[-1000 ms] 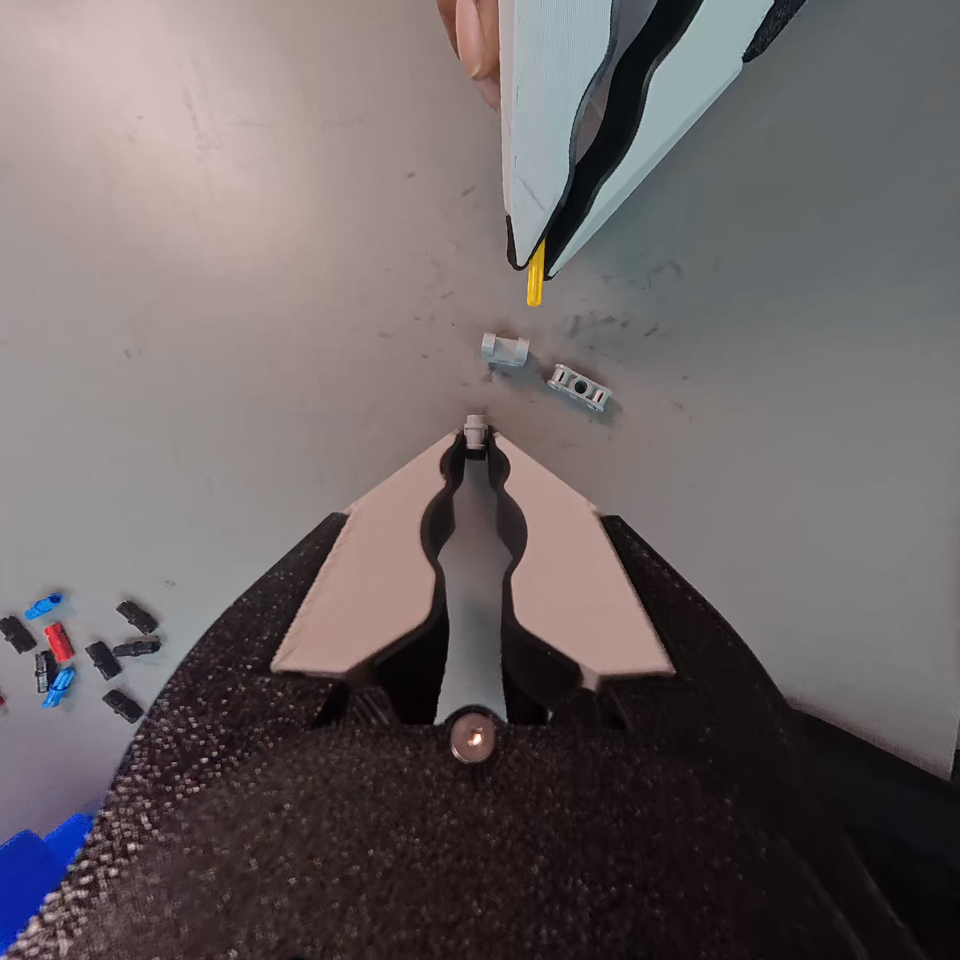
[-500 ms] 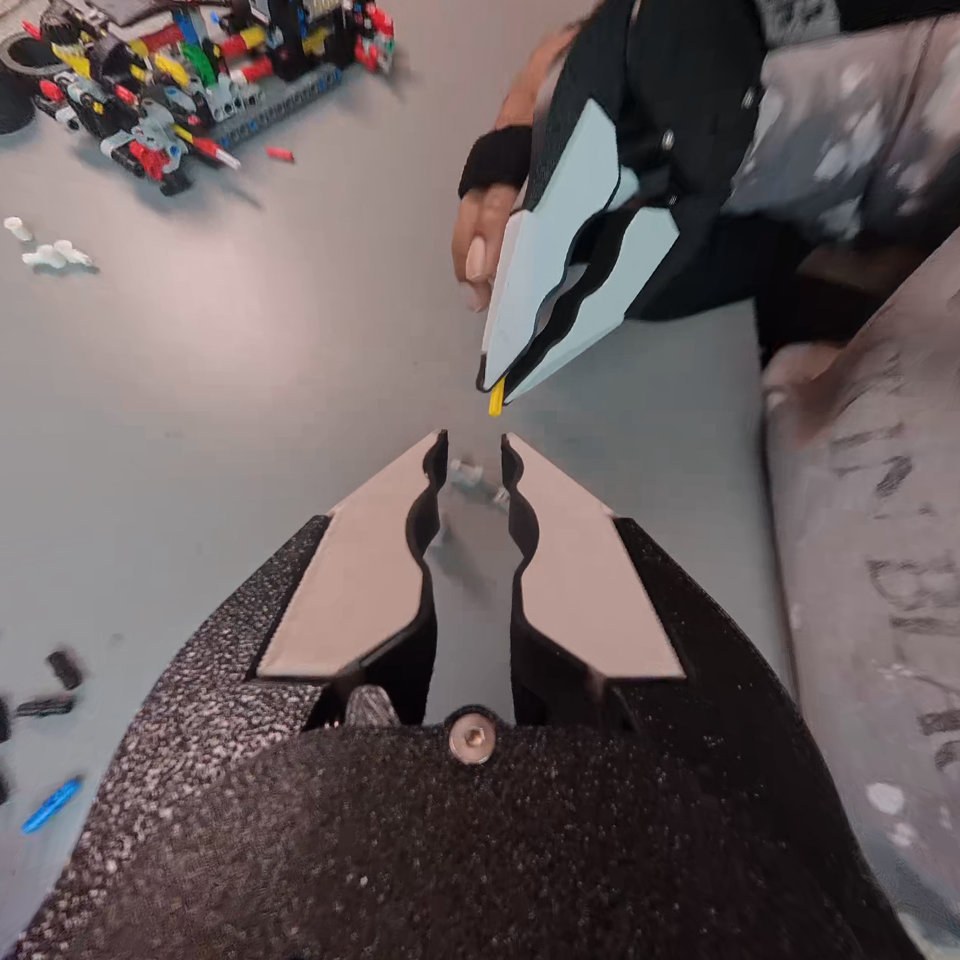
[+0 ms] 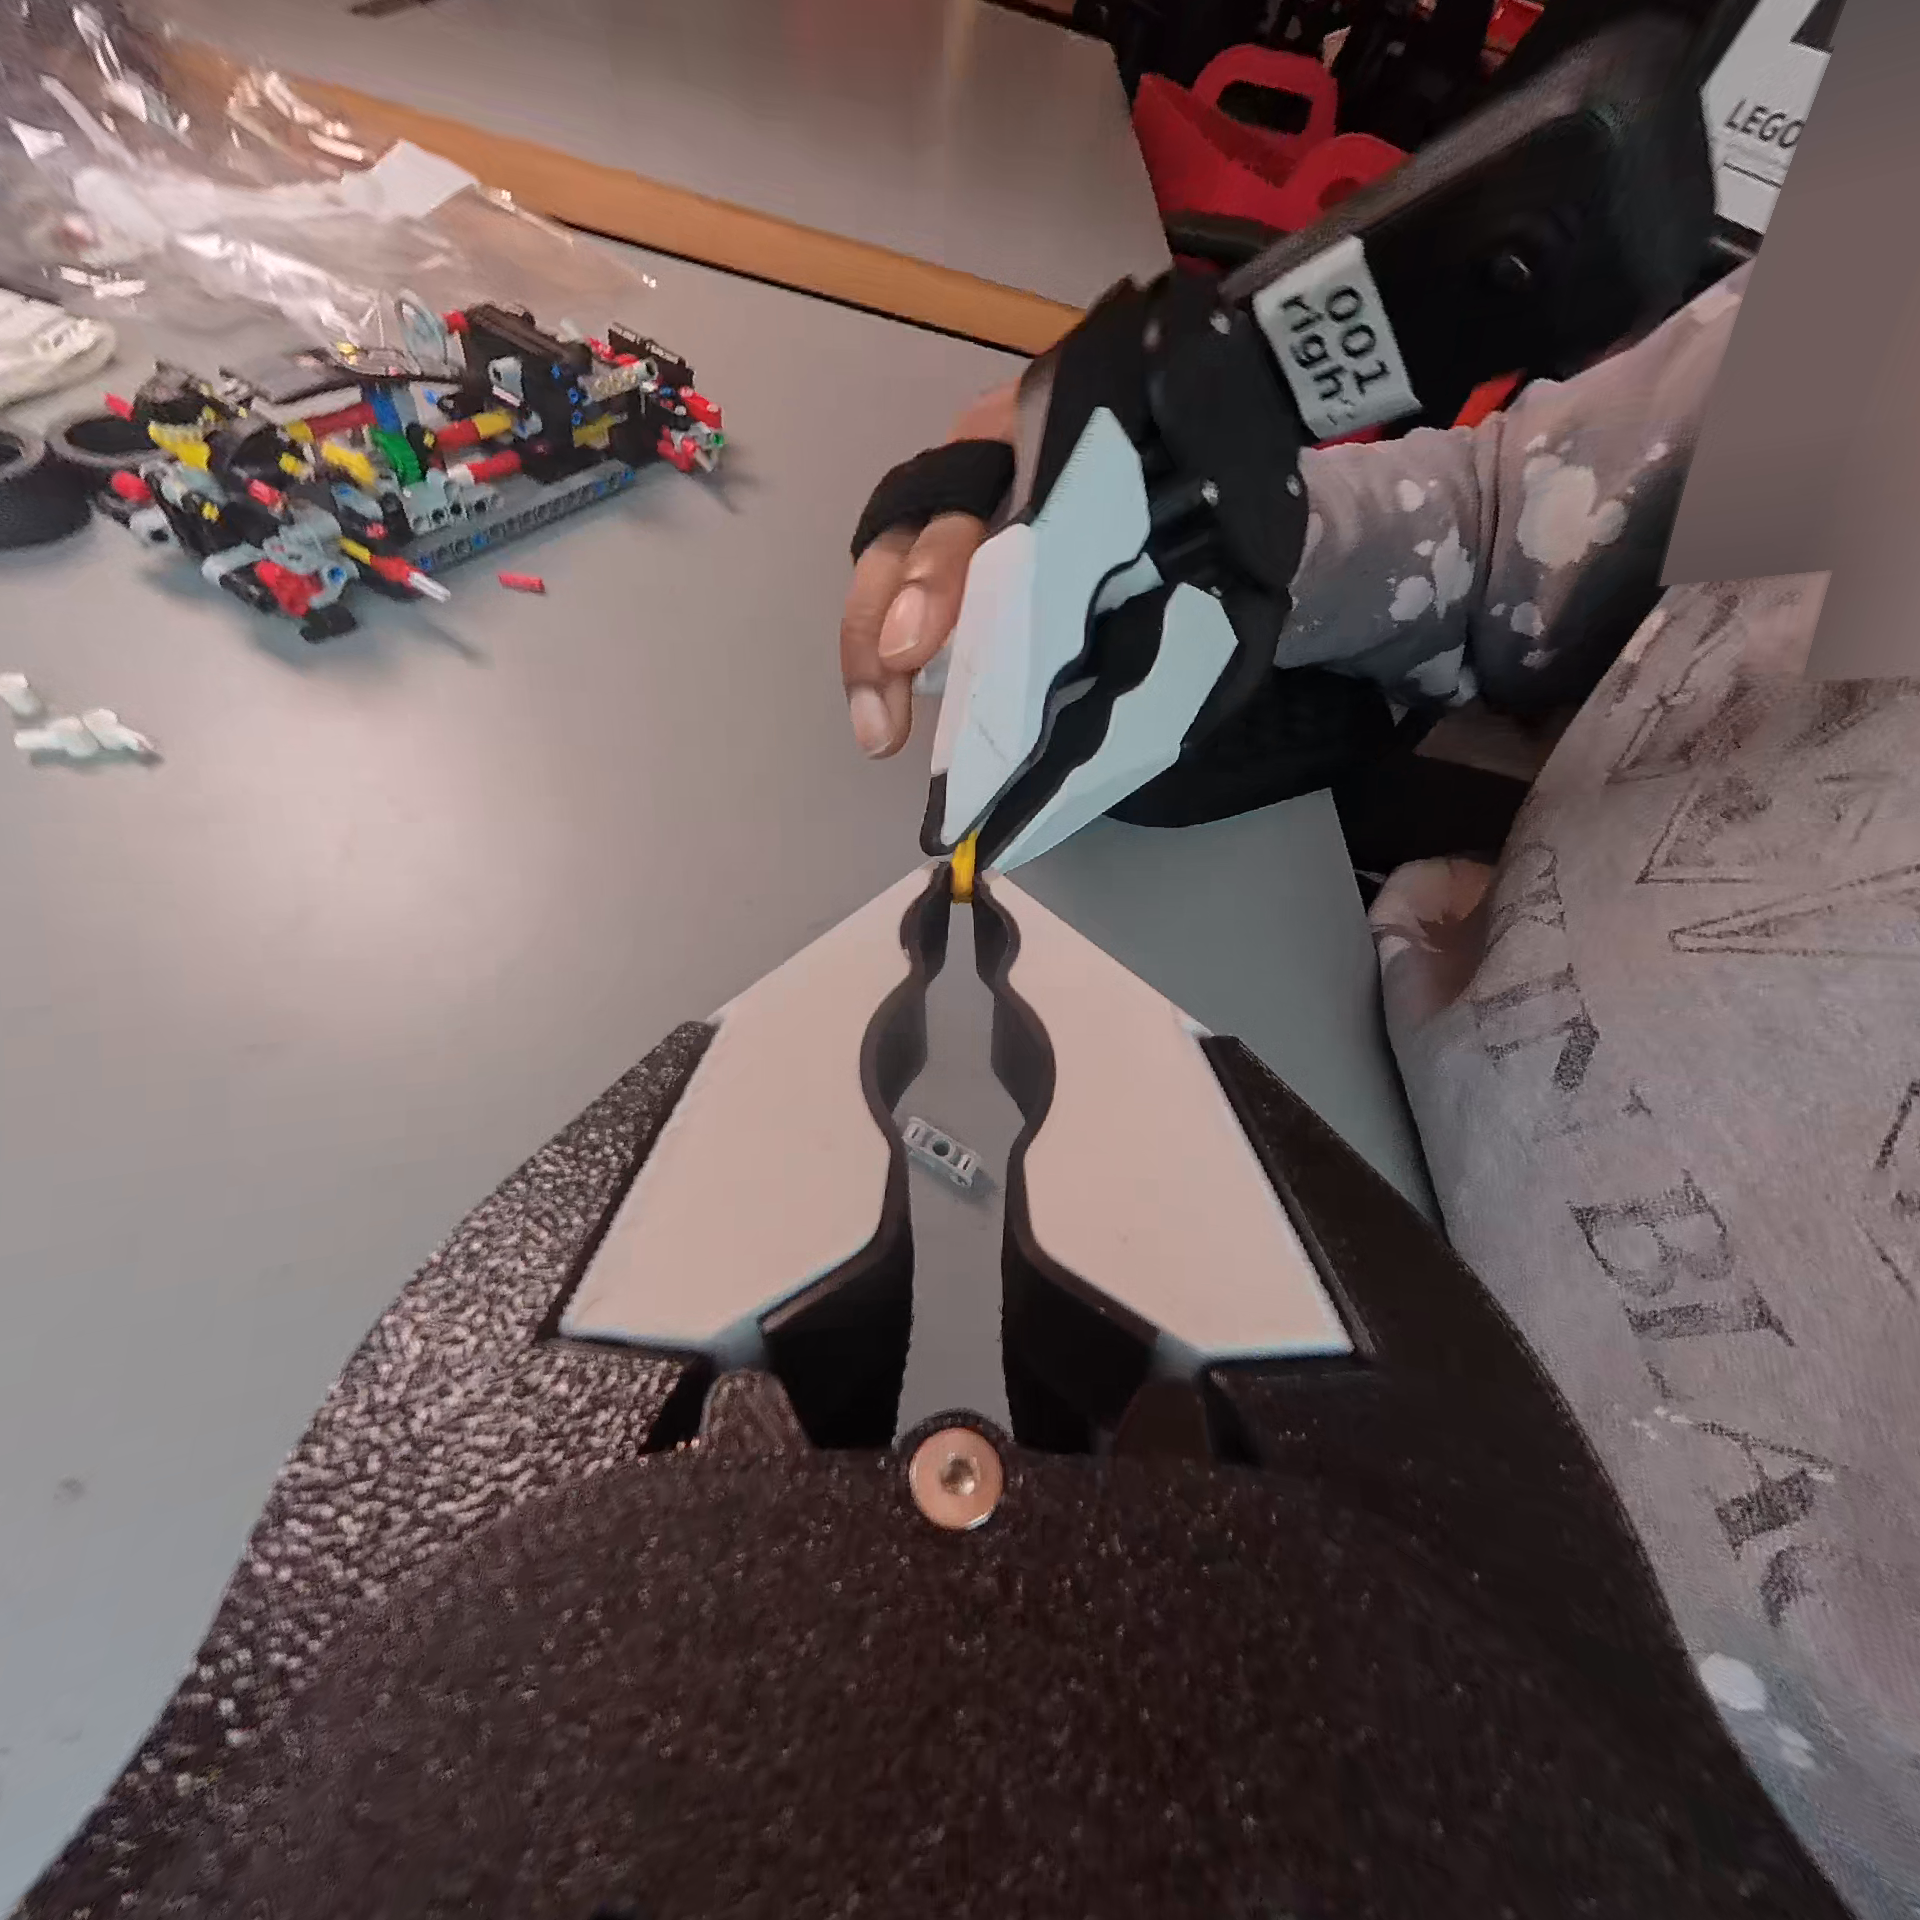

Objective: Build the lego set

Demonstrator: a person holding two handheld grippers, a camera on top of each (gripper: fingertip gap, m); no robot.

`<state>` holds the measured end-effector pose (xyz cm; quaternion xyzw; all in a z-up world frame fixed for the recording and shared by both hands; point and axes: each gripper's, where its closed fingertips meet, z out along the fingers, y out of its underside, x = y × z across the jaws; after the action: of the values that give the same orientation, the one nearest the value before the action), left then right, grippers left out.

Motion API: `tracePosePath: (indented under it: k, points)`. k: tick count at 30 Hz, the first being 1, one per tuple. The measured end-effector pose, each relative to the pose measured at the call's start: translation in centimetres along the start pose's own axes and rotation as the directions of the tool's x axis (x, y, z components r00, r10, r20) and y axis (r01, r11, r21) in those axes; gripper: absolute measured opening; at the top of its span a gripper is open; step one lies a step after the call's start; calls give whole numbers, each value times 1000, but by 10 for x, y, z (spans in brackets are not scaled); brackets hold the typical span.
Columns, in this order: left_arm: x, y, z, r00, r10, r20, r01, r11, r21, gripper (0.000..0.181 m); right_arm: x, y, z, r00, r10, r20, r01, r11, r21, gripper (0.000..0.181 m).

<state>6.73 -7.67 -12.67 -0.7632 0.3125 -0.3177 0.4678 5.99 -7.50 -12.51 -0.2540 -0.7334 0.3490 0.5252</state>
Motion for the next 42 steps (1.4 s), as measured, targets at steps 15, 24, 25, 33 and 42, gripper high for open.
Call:
tracePosePath:
  k: [15,24,25,33,42]
  points:
    - [29,-25,-13,977,206,-50,-193,962,191,2,0,-40,-15,876,409,255,-462,863,204,9]
    - [30,-26,-14,976,213,-48,-199,959,201,2,0,-43,-15,881,404,245,-456,863,217,2]
    - [30,-26,-14,977,204,-56,-189,961,203,2,0,-43,-15,882,403,244,-455,863,219,2]
    - [35,-29,-16,981,69,-183,-26,973,228,2,0,-47,-16,916,343,205,-387,891,236,2]
    - [33,-27,-18,963,-41,-267,99,973,207,2,1,-45,-14,967,235,102,-252,943,217,3]
